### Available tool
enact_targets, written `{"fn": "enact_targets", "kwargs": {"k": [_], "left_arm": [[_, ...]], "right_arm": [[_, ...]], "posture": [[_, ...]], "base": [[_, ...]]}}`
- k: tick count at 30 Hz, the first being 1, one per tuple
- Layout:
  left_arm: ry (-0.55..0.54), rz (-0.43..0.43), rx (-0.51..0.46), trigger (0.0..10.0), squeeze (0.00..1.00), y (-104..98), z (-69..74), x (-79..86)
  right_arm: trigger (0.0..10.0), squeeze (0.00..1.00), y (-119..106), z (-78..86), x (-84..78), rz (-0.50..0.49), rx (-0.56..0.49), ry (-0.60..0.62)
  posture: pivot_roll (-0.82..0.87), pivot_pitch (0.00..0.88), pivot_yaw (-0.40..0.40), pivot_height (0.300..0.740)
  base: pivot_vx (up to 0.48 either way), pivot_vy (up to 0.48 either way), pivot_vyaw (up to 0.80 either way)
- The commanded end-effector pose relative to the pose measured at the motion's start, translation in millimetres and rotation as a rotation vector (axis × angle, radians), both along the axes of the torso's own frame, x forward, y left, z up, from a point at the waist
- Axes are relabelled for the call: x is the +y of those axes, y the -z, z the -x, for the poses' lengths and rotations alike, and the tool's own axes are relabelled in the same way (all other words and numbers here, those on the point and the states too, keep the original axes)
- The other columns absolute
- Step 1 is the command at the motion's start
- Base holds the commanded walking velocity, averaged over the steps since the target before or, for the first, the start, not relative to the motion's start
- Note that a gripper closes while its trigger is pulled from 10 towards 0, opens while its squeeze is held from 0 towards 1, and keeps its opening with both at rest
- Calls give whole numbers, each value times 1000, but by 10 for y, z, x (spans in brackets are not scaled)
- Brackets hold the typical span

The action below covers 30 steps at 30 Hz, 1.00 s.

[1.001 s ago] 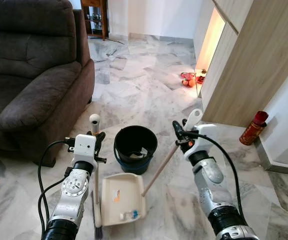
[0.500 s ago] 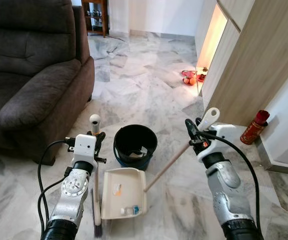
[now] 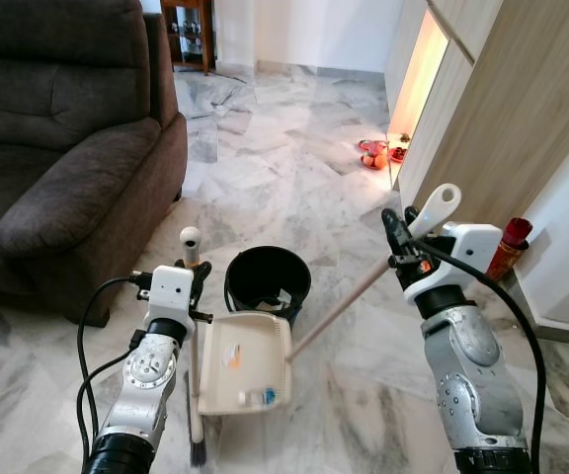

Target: Sweep floor

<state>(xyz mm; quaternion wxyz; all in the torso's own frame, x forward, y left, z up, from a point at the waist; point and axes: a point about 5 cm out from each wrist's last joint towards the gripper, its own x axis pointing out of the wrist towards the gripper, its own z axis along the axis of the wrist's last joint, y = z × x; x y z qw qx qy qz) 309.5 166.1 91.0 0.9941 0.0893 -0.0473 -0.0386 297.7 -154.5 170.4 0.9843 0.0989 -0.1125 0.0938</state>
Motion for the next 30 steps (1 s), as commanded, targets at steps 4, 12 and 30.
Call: {"fn": "enact_targets", "kwargs": {"k": [4, 12, 30], "left_arm": [[23, -8, -62, 10000, 0, -118, -28, -43], [20, -25, -66, 10000, 0, -126, -29, -31], [-49, -65, -124, 10000, 0, -181, 87, 131]], "right_arm": [[10000, 0, -363, 34, 53, -20, -124, 0], [10000, 0, -579, 30, 48, -44, -181, 31], [10000, 0, -820, -33, 223, -138, -247, 83]], "posture": [[37, 0, -63, 740], [36, 0, -61, 740], [49, 0, -57, 740]], "base": [[0, 0, 0], [0, 0, 0], [0, 0, 0]]}}
